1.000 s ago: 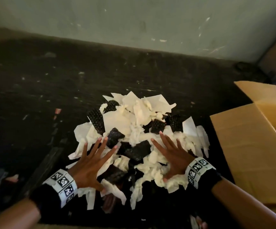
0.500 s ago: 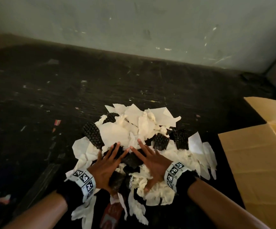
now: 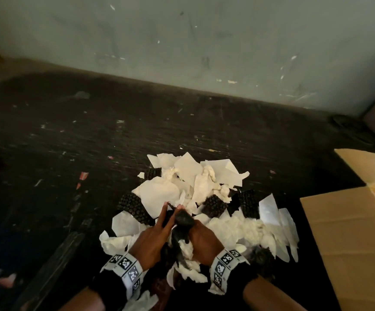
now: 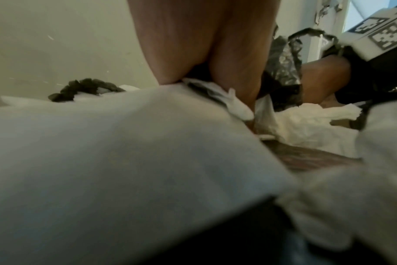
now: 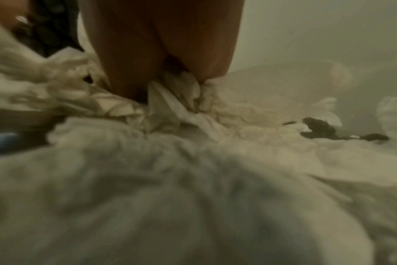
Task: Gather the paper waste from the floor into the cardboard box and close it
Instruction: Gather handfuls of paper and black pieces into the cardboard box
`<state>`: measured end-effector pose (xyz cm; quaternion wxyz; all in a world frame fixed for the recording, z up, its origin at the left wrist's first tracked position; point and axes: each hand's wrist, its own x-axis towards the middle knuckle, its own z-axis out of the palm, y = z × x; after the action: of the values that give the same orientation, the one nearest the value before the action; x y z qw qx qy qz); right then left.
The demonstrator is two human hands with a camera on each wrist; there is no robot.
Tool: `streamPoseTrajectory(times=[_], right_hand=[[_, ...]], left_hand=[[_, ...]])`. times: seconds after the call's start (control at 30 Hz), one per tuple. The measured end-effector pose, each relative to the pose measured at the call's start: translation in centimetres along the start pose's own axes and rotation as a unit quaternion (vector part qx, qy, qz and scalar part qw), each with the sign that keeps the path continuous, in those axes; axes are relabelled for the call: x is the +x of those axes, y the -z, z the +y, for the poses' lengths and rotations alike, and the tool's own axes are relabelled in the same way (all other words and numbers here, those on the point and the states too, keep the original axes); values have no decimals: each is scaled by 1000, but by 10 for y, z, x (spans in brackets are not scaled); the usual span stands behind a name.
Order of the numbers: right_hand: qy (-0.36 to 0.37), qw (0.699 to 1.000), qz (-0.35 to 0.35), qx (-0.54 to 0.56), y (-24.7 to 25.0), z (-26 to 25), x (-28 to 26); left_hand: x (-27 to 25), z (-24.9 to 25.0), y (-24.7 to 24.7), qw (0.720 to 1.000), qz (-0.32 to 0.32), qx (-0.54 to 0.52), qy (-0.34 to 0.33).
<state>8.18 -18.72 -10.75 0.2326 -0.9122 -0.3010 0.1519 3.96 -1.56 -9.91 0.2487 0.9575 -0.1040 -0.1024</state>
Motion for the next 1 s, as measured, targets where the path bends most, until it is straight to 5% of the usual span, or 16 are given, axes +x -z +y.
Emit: streamPoseTrajectory(times=[0.13,0.23,0.33,0.57,0.73,0.77,0.87,1.0], right_hand=[[-12,999,20,-29,3,-23,-9],[-13,992,112,-60,3,-20,-21],[17,995,94,-17,20,-20,-30],[55,984,154,-74,136,-44,-88],[124,962,223,-100,215,-35,-134],[113,953,254,-117,246,-7,-170],[124,942,279,-135,269,-2,-178],[119,933,308,-143,323,58,-243]], left_hand=[[-1,8,2,1000,5,-21,2],[-9,23,13,999,0,-31,-16],[-16,41,31,999,13,-28,-44],[-7,111,100,984,58,-36,-165],[7,189,141,967,77,-8,-241],[27,244,134,957,97,5,-275],[27,268,151,955,92,-4,-282],[63,363,121,931,127,-11,-343]])
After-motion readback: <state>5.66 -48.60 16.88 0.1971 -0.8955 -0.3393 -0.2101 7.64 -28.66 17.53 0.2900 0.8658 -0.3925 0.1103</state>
